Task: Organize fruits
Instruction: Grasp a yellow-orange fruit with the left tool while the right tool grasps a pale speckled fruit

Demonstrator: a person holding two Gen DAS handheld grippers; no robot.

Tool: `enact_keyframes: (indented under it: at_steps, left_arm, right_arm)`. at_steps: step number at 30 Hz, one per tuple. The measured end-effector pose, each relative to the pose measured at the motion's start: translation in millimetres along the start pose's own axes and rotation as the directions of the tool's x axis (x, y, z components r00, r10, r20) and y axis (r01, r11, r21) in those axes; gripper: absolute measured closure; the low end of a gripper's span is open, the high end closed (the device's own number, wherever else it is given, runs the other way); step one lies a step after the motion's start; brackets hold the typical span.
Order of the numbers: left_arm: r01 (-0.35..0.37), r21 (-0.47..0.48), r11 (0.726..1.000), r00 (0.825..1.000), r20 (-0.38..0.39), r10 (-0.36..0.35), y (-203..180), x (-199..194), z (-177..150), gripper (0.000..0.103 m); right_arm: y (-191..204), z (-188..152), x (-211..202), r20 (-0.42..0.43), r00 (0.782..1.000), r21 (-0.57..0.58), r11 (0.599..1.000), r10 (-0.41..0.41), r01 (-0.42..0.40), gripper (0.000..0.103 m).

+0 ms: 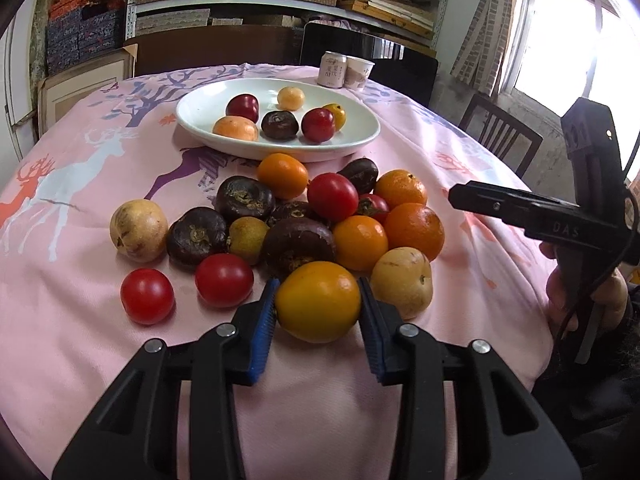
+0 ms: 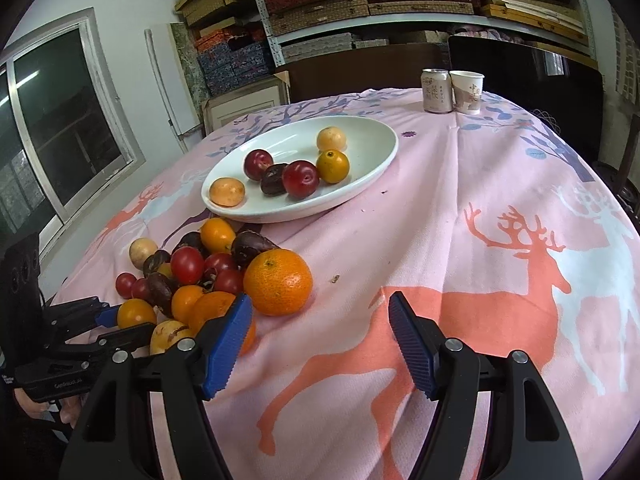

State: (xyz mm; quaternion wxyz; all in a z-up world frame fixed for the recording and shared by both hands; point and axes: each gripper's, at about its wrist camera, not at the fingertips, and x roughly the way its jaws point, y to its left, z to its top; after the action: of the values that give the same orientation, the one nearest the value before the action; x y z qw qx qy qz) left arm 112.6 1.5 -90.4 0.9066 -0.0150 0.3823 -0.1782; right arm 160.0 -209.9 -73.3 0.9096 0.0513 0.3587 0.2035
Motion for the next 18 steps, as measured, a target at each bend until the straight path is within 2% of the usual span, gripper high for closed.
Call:
enact_keyframes:
  at_steps: [3,6,12,18]
  left_arm:
    - [0.002,-0.037,0.999,1.0,0.02,-0.001,5.6,-2.3,1.0,0.065]
    - [0.006,-0.061,0.998,0.999,0.045,-0.004,10.1,-6.0,1.1,0.065]
    - [0.015,-0.077,0.997,0.998,0.059,-0.01,13.2,-8.7,0.3,0.065]
    - [0.004,-0.082,0.997,0.998,0.057,0.001,15.6,-11.0,-4.4,0.065]
  right_arm:
    - [14.0,-4.8,-5.0,0.01,0.999,-0.062,0.997,0.034,-0.034,0.032]
    - [33.0,-13.4,-4.8,-0.042,0.993,-0.099,0.989,0.107,-0.111,0.032]
    - [64.6,-30.0,1.2,-0.15,0.97,-0.138,0.968,0.191,-0.211,0.032]
    - [80.6,-27.8,9.8,-0.174,0.967,-0.126,0.969,0.187,-0.21,0.034]
